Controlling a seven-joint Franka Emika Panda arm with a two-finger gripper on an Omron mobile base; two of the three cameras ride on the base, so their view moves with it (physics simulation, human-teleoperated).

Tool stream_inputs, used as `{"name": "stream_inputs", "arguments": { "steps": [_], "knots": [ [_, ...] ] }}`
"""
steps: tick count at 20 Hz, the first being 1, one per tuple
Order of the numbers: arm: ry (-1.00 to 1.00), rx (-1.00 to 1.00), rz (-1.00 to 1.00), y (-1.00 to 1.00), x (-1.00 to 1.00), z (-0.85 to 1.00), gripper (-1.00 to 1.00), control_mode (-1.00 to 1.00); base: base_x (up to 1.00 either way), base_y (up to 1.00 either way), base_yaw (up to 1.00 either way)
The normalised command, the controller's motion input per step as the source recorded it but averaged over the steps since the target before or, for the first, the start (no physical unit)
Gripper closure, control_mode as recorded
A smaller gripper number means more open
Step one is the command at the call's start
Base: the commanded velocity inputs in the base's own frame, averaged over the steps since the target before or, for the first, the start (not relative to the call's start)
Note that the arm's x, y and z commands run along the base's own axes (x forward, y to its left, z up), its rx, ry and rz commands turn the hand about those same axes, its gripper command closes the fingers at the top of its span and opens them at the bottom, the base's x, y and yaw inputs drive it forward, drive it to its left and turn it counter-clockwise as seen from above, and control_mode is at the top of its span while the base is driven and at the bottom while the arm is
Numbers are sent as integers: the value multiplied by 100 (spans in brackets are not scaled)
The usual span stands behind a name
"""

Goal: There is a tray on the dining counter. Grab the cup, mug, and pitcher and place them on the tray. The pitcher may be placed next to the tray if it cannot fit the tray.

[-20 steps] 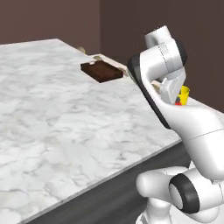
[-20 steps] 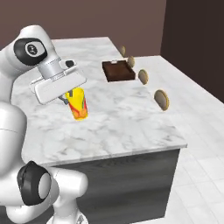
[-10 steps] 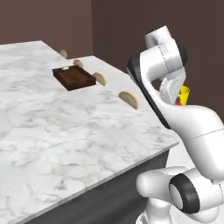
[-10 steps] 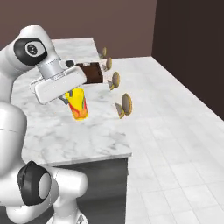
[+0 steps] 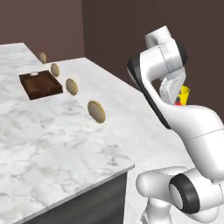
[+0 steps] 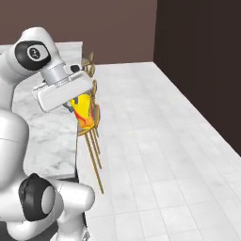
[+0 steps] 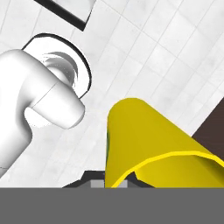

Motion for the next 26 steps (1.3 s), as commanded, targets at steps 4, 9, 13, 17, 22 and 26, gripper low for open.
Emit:
{"name": "stream_inputs", "arguments": {
  "steps": [4, 9, 13, 17, 22, 26],
  "knots": [
    [0, 0, 0, 0, 0, 0, 100, 100, 53, -100, 7],
    [0, 0, 0, 0, 0, 0, 100, 100, 47, -100, 13],
    [0, 0, 0, 0, 0, 0, 100, 100, 41, -100, 23],
    [0, 0, 0, 0, 0, 0, 100, 100, 46, -93, 39],
    [0, 0, 0, 0, 0, 0, 100, 100, 49, -72, 51],
    [0, 0, 0, 0, 0, 0, 100, 100, 43, -66, 55]
  ]
}}
